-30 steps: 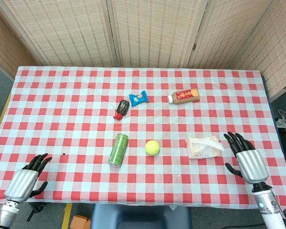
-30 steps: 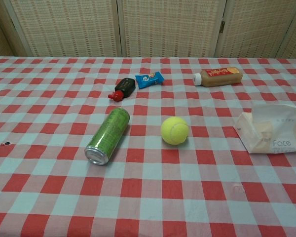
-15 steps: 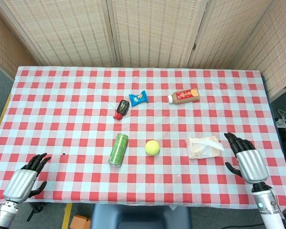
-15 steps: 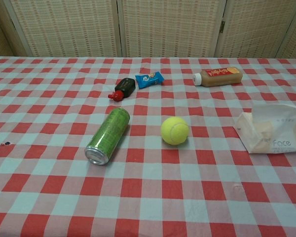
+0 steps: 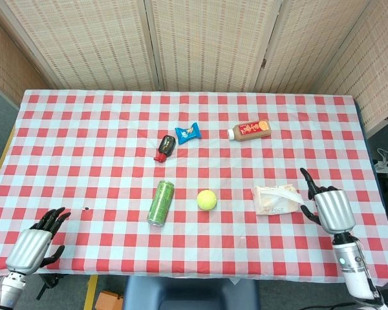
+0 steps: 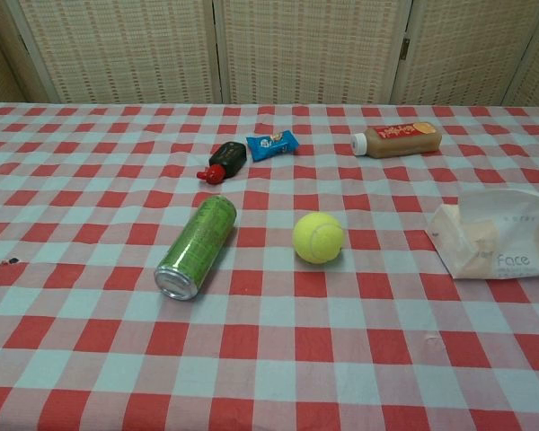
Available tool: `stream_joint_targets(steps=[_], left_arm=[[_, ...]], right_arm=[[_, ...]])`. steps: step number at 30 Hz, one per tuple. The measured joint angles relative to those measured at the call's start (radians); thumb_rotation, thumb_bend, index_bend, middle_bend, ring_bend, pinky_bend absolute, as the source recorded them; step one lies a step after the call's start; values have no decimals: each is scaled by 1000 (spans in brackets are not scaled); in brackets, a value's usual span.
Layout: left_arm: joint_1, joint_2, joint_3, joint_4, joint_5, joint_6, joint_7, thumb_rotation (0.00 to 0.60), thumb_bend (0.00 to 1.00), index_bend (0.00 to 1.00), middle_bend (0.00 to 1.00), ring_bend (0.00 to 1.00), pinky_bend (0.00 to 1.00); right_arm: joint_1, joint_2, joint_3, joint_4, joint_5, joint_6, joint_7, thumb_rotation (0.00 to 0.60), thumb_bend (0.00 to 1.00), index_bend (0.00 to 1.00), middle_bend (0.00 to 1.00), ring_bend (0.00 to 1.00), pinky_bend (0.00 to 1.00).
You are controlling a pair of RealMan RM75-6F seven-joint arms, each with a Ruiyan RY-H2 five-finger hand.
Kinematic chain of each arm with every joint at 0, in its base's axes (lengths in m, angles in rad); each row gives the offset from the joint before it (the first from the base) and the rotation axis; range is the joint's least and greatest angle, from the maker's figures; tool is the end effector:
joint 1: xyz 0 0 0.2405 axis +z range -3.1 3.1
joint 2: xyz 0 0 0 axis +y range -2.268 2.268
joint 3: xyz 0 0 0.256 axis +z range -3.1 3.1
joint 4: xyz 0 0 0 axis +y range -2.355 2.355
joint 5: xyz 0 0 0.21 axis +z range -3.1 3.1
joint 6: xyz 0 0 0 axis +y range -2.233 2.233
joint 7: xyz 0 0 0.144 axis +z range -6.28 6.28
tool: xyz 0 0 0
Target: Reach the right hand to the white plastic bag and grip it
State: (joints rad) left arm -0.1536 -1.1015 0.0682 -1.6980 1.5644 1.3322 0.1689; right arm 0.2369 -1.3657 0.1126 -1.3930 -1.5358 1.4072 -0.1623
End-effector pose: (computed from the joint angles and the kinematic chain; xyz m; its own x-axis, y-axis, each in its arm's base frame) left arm -0.2925 0.1698 0.1187 0.5104 0.2242 0.8302 0.8594 -0.1693 -0.4825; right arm -0.2903 -0.2417 0.0950 0.5109 0.0610 0.8575 -0.8435 -0.1569 0.5137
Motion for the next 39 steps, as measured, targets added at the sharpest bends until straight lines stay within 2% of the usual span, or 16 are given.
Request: stream_joint_targets(steps=[3, 7, 13, 20, 27, 39], left_arm=[[0, -1, 0, 0, -2, -1, 2, 600, 388, 118, 43, 52, 367], [0, -1, -1, 0, -5, -3, 1, 600, 389, 118, 42, 52, 367], [0, -1, 0, -1, -2, -1, 2, 600, 388, 118, 43, 52, 367], [-1, -1, 0, 0, -3, -3, 5, 600, 387, 118, 43, 51, 368], [-1, -2, 0, 1, -3, -3, 5, 600, 388, 118, 43, 51, 367], [-1, -3, 1, 0, -3, -3, 8, 600, 388, 118, 42, 51, 367]], right_arm=[[22, -10, 0, 26, 10, -50, 32, 600, 139, 113, 656, 744, 747], [40, 10, -18, 6, 14, -108, 51, 600, 139, 147, 683, 768, 769], [47, 32, -25, -28, 50, -138, 10, 600, 138, 197, 698, 782, 784], [77, -25, -2, 28, 136, -202, -61, 600, 138, 280, 721, 804, 810], [103, -68, 6, 82, 171, -238, -88, 600, 141, 363, 735, 820, 830], [101, -89, 6, 99, 178, -206, -115, 600, 319, 522, 740, 825, 844]])
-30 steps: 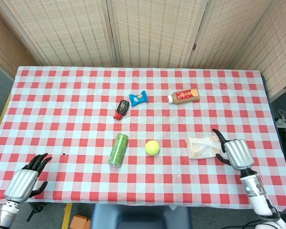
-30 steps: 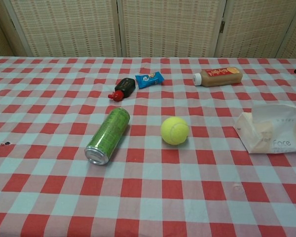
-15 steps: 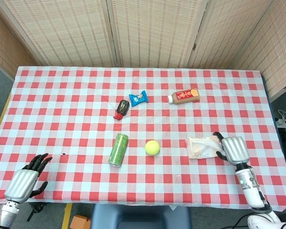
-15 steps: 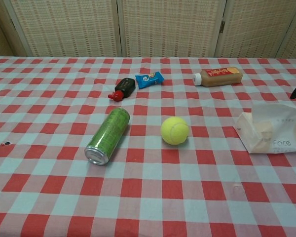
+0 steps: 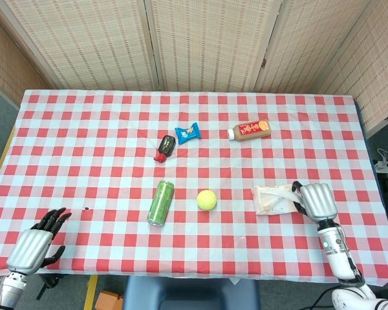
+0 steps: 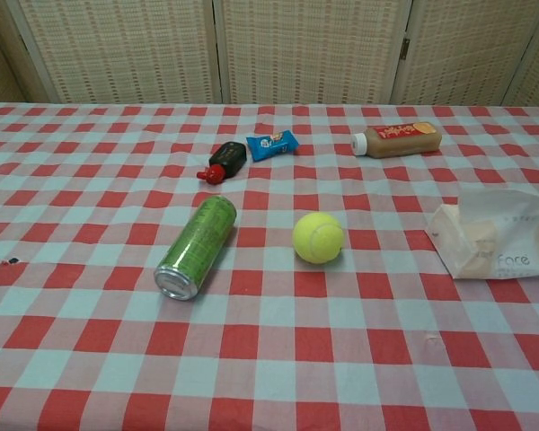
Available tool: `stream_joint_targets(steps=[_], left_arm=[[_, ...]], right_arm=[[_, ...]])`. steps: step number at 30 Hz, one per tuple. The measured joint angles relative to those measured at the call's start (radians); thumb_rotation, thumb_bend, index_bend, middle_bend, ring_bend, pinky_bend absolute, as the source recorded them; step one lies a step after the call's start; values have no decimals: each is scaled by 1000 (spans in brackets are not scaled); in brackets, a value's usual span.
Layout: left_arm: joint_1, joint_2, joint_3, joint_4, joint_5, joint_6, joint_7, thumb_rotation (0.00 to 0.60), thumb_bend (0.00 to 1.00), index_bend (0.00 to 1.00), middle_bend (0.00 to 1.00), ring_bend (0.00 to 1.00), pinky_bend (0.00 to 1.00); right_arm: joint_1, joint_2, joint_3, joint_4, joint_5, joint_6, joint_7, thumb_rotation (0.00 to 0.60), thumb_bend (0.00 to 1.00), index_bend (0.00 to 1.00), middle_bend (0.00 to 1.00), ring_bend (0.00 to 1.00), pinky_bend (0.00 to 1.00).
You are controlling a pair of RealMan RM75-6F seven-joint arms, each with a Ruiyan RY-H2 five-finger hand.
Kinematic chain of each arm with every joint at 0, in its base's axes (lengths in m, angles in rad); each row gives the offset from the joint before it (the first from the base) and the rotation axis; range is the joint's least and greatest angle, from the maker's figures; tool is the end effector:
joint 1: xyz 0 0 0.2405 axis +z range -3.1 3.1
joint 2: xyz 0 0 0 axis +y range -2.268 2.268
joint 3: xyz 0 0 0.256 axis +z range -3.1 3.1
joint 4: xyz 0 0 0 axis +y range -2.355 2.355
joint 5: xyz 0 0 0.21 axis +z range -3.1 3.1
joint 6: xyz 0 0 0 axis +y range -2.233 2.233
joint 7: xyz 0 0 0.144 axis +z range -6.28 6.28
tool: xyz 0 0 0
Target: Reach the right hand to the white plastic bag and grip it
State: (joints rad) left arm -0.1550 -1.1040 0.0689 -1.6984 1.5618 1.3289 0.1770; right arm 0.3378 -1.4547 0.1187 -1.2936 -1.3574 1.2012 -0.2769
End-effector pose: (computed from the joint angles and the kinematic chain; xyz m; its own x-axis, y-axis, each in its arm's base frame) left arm -0.2925 0.1700 0.1175 0.5148 0.2268 0.8267 0.8567 -0.1706 -0.4867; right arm -0.3048 -0.2758 0.0562 0.5966 -0.1072 0.7954 -0.8023 -0.1052 0.5876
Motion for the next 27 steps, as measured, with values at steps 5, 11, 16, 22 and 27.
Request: stream_joint_targets(steps=[5, 11, 16, 22, 27], left_arm=[[-1, 0, 0, 1, -2, -2, -1, 600, 388, 118, 42, 51, 367], [-2, 0, 0, 1, -2, -4, -4, 600, 389, 118, 43, 52, 367], [-2, -1, 0, 2, -3, -5, -4, 600, 388, 118, 43, 51, 367], [-3, 0, 0, 1, -4, -6, -5, 600, 388, 118, 42, 52, 367], [-4, 0, -3, 0, -14, -12, -14, 600, 389, 118, 43, 52, 367]], right_arm=[[6, -21, 1, 26, 8, -3, -12, 600, 348, 548, 740, 825, 844], [11, -47, 2, 60, -8, 14, 30, 600, 369, 599, 748, 842, 859], [7, -63, 1, 87, -53, 69, 111, 600, 384, 641, 765, 856, 874], [-7, -68, 3, 103, -112, 174, 213, 600, 400, 670, 771, 859, 876], [-14, -27, 48, 57, -123, 242, 281, 600, 403, 680, 771, 859, 876]])
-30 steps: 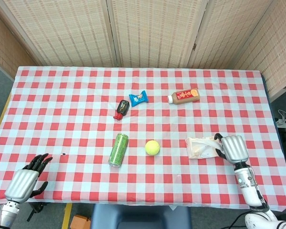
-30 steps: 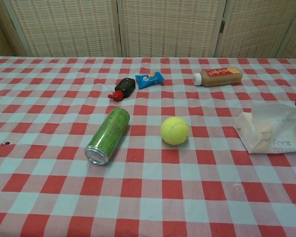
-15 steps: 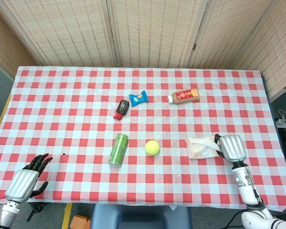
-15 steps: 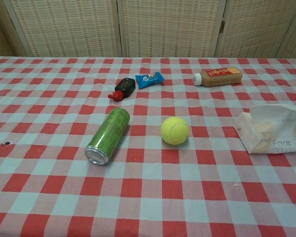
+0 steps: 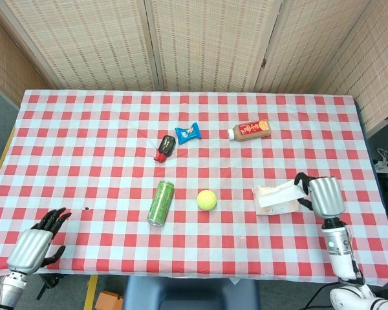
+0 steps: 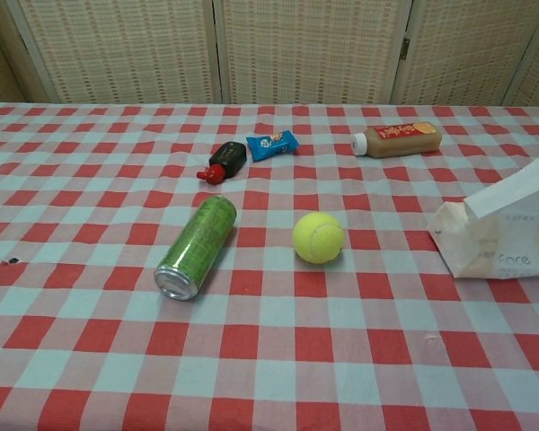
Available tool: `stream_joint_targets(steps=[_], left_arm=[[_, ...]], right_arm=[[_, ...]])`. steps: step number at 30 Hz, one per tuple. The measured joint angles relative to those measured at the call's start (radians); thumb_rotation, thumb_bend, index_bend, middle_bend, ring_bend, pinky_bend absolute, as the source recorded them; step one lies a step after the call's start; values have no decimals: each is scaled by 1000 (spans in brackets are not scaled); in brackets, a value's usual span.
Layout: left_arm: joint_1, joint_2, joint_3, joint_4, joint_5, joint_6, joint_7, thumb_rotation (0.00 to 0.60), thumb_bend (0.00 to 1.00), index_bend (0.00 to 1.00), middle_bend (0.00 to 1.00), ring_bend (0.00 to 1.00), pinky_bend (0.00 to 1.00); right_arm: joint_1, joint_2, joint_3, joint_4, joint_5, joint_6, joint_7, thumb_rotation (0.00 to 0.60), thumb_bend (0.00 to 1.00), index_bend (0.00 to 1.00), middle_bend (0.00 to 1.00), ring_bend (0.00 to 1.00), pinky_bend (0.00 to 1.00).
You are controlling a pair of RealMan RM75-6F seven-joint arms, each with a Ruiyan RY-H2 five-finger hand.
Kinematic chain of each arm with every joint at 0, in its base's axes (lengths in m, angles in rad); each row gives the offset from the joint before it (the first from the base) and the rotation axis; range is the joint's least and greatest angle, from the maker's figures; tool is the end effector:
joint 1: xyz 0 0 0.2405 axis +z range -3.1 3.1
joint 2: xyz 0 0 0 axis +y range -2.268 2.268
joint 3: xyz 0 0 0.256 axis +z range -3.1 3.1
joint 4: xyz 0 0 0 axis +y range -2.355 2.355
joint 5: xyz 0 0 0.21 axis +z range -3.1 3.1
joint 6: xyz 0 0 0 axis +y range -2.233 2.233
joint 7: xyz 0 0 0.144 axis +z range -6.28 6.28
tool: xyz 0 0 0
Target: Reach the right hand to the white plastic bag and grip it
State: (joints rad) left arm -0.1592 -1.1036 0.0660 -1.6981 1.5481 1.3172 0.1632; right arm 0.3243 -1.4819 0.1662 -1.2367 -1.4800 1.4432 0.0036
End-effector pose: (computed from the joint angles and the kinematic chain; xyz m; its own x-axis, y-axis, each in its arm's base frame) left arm -0.2940 0.1717 0.1171 0.5019 0.2379 0.8316 0.8647 -0.1594 -0.4763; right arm -0.2837 -0.2803 0.0867 0.3636 0.1551 0.9186 -0.9094 -0.1545 0.3861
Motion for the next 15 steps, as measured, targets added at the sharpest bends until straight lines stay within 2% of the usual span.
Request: stream_joint_targets(steps=[4, 8, 11, 15], left_arm=[[-1, 0, 2, -2, 7, 0, 1, 600, 388, 118, 42, 52, 367], [0, 2, 4, -3, 12, 4, -3, 600, 388, 118, 42, 52, 367], [0, 4, 6, -4, 18, 6, -8, 600, 388, 118, 43, 51, 367], [1, 6, 7, -4, 25, 11, -17, 600, 388, 118, 43, 51, 367]], right_arm=[[12, 61, 66, -85, 17, 20, -32, 600, 403, 684, 771, 859, 876], [41, 126, 159, -176, 71, 23, -118, 600, 403, 685, 771, 859, 876], [78, 152, 230, -201, 135, 10, -198, 600, 403, 685, 771, 859, 876], [139, 153, 279, -167, 215, -34, -297, 600, 403, 685, 771, 857, 876]])
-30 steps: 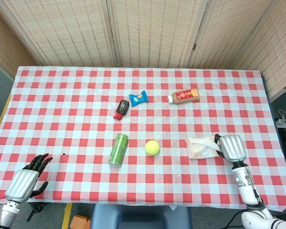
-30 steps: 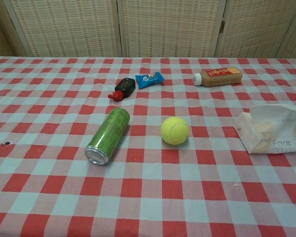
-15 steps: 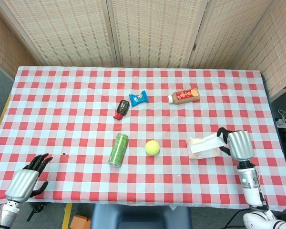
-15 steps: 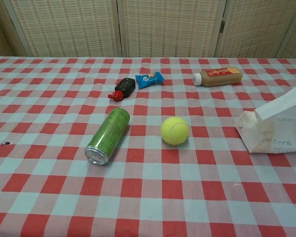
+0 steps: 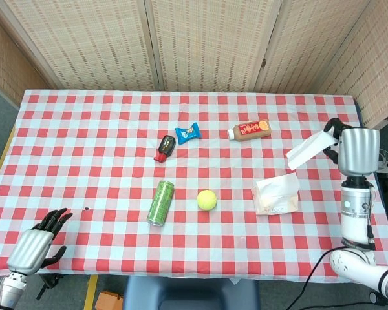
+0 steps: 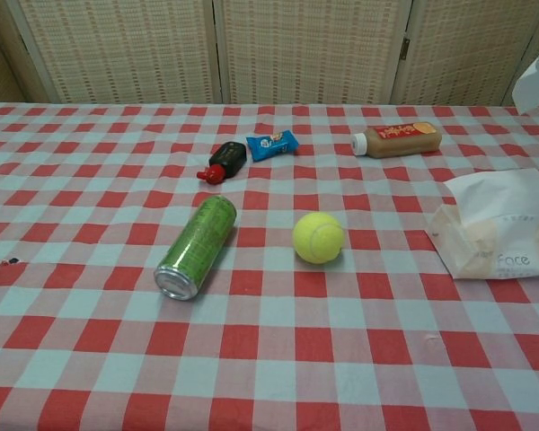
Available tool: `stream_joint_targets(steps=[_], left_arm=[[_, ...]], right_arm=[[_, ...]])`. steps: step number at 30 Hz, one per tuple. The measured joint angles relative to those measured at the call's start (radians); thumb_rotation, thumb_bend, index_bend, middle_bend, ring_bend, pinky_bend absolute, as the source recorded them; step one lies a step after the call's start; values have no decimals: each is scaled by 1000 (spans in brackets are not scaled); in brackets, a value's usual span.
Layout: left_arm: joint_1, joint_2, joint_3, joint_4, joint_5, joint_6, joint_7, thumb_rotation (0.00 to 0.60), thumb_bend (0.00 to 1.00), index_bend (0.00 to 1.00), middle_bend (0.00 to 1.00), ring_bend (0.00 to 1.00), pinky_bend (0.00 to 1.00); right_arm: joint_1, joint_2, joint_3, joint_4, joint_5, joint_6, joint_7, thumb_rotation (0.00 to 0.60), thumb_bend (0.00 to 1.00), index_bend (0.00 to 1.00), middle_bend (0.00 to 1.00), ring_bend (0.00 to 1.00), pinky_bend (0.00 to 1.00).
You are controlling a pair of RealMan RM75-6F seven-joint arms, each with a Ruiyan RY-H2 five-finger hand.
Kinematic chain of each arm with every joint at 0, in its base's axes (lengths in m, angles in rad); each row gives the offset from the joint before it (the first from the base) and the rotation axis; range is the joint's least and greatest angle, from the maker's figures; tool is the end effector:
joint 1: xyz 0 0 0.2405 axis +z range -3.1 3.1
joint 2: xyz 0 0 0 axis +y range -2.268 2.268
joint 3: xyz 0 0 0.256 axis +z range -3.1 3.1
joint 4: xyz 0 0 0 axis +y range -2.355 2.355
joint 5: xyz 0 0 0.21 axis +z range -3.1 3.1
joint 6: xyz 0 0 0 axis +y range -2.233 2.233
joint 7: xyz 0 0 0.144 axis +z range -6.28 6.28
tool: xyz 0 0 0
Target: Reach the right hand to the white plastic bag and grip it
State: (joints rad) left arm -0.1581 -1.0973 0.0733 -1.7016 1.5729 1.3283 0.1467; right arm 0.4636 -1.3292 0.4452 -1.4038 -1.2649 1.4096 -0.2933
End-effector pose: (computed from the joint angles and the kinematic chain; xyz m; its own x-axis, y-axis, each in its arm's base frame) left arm -0.2910 0.1696 0.1182 0.4945 0.2328 0.8374 0.8682 -0.1768 -0.4636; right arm -0.2256 -0.3568 0.1826 0.4492 0.4191 0.7890 -0.8733 0.0193 0.4869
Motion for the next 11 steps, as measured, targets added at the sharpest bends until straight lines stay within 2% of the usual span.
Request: stream_joint_targets(steps=[5, 11], left_arm=[[3, 5, 1, 0, -1, 4, -12, 600, 388, 118, 43, 52, 367], [5, 9, 0, 0, -5, 6, -24, 600, 389, 118, 43, 52, 367]], right_arm=[[81, -41, 26, 158, 84, -76, -85, 600, 403, 685, 771, 856, 875], [159, -108, 34, 346, 148, -147, -116, 600, 403, 684, 771, 856, 876]])
